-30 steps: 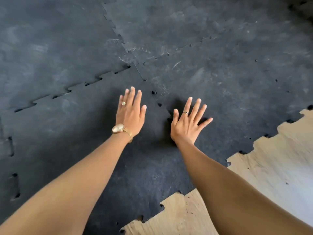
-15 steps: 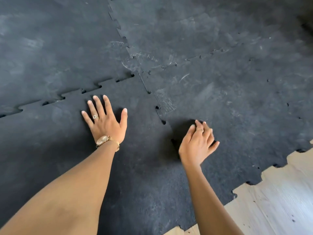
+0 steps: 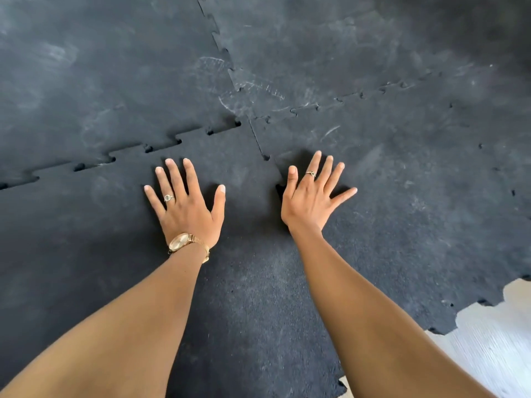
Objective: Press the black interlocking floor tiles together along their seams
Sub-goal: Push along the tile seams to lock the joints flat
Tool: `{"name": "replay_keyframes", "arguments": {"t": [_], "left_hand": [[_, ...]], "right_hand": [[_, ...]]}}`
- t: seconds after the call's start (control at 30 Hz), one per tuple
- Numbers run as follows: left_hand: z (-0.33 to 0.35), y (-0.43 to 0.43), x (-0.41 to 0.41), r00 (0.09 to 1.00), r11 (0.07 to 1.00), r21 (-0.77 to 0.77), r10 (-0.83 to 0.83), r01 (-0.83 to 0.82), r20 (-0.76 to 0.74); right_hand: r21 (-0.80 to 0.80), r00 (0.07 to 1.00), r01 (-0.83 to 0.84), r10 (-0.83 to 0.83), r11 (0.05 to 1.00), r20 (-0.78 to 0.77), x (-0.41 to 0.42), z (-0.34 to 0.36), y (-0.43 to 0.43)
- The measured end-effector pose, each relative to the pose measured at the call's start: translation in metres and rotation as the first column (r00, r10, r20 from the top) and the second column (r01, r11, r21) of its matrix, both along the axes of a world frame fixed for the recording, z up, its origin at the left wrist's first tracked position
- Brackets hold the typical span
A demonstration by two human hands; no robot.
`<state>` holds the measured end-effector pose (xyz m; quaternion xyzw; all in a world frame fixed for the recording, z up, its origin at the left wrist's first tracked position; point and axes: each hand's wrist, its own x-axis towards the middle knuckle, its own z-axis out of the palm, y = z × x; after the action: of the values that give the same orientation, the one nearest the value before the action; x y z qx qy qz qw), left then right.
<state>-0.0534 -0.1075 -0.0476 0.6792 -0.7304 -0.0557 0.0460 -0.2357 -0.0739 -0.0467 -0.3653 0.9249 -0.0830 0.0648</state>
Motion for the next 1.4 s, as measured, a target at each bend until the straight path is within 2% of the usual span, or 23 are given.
{"name": "replay_keyframes", "arguments": {"t": [0.13,0.17,0.23,0.27,0.33,0.4,0.43,0.57,0.63,0.7,0.77,0.8,0.87,1.07,1.17,1.2,1.27,1.33,1.4], "left_hand": [[-0.001,-0.001,-0.001,1.0,1.0,0.008,0.004,-0.004,0.018],[-0.001,-0.001,-0.001,1.0,1.0,0.008,0.006,-0.006,0.025],[0.0,-0.003,-0.001,1.0,1.0,0.015,0.011,-0.011,0.029],[0.0,-0.002,0.0,0.999,1.0,0.021,0.012,-0.012,0.033],[-0.002,-0.002,0.0,0.999,1.0,0.015,0.006,-0.007,0.037],[-0.004,-0.003,0.001,0.999,1.0,-0.004,0.008,-0.008,0.036],[-0.005,-0.003,0.0,0.999,1.0,-0.013,0.012,-0.012,0.038],[-0.005,-0.002,-0.002,0.999,1.0,0.024,0.011,-0.012,0.048],[0.001,-0.006,-0.001,0.999,0.998,0.056,0.001,-0.004,0.052],[0.01,-0.022,0.005,0.995,0.997,0.023,-0.071,0.07,0.064],[0.011,-0.047,0.016,0.993,0.99,-0.083,-0.11,0.114,0.05],[0.01,-0.055,0.022,0.996,0.992,-0.098,-0.08,0.082,0.026],[0.004,-0.063,0.03,1.0,0.997,-0.081,0.001,-0.001,-0.003],[-0.001,-0.066,0.028,0.999,0.999,-0.037,-0.009,0.01,0.039],[0.0,-0.067,0.027,0.998,1.0,-0.012,-0.017,0.017,0.061],[0.0,-0.066,0.026,0.998,1.0,-0.008,-0.022,0.023,0.059],[-0.003,-0.068,0.028,0.999,0.999,-0.028,-0.019,0.02,0.049],[-0.009,-0.07,0.028,0.999,0.999,-0.054,0.0,0.002,0.041],[-0.012,-0.069,0.028,0.999,0.997,-0.07,-0.005,0.009,0.051]], "right_hand": [[0.08,0.999,0.03,-0.033,0.996,0.041,-0.002,0.011,0.0],[0.04,0.994,0.09,-0.092,0.995,0.061,-0.004,0.017,-0.009],[-0.14,0.97,0.216,-0.197,0.966,0.142,-0.01,0.035,-0.04],[-0.25,0.966,0.229,-0.188,0.941,0.176,-0.007,0.043,-0.057],[-0.37,0.992,0.114,-0.084,0.922,0.095,0.003,0.048,-0.083],[-0.237,0.997,-0.071,0.069,0.969,-0.018,0.016,0.033,-0.087],[-0.155,0.994,-0.109,0.109,0.982,-0.01,0.019,0.02,-0.085],[-0.112,0.994,-0.093,0.099,0.989,0.046,0.01,-0.004,-0.085],[-0.017,0.993,-0.113,0.114,0.993,0.028,0.009,-0.001,-0.09],[0.048,0.992,-0.126,0.125,0.991,0.015,0.01,-0.003,-0.09],[0.045,0.993,-0.121,0.121,0.992,-0.007,0.011,-0.005,-0.091],[0.039,0.993,-0.114,0.114,0.993,-0.011,0.01,-0.008,-0.09],[0.039,0.994,-0.108,0.108,0.993,-0.013,0.009,-0.01,-0.091],[0.068,0.994,-0.088,0.084,0.994,0.067,0.01,0.001,-0.093],[-0.122,0.97,0.106,-0.076,0.987,0.23,0.011,0.019,-0.136],[-0.23,0.976,0.101,-0.052,0.968,0.211,0.012,0.027,-0.155],[-0.346,0.997,-0.049,0.065,0.937,0.034,0.02,0.036,-0.187],[-0.225,0.984,-0.168,0.149,0.96,-0.098,0.024,0.027,-0.2],[-0.11,0.989,-0.146,0.145,0.983,-0.019,0.021,0.008,-0.204]]}}
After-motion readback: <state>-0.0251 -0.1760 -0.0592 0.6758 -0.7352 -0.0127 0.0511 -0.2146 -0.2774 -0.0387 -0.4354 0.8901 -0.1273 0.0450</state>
